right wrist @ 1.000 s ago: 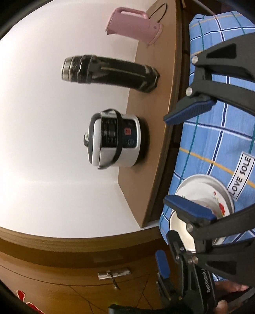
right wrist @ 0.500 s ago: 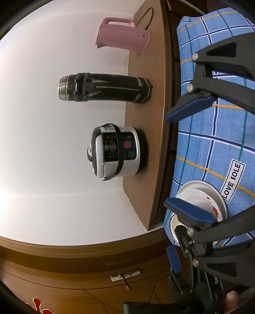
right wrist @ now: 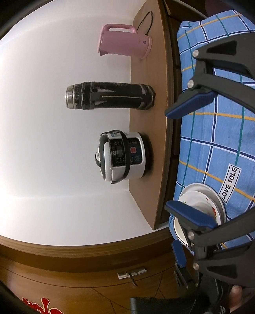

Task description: Organize plates and bowls

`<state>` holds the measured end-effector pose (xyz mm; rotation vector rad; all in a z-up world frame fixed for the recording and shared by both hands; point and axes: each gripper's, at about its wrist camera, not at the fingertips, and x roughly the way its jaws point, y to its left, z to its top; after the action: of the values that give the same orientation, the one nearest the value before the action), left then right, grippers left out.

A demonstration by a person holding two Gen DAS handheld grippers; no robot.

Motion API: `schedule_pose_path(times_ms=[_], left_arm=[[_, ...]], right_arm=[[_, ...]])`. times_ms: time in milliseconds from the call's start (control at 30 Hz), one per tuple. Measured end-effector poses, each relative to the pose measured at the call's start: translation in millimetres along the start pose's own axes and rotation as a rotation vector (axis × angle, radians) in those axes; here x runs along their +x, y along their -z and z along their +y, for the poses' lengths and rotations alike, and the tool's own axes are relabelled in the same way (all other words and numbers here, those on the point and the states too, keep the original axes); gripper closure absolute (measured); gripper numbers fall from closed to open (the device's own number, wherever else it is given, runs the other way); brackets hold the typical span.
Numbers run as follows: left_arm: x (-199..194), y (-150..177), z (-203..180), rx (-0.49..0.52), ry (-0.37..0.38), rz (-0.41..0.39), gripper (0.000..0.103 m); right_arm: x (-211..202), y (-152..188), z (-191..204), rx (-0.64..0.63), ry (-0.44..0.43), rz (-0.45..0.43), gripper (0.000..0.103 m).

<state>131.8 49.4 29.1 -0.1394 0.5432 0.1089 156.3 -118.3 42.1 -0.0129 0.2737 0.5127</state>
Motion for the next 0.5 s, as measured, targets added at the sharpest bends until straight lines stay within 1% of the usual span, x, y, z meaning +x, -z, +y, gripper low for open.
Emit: schedule_pose_path(times_ms=[500], left_arm=[[-6.0, -3.5, -9.8, 0.015, 0.013, -0.008, 0.036]], right_arm=[[-9.0, -2.8, -5.6, 0.006, 0.003, -0.006, 0.015]])
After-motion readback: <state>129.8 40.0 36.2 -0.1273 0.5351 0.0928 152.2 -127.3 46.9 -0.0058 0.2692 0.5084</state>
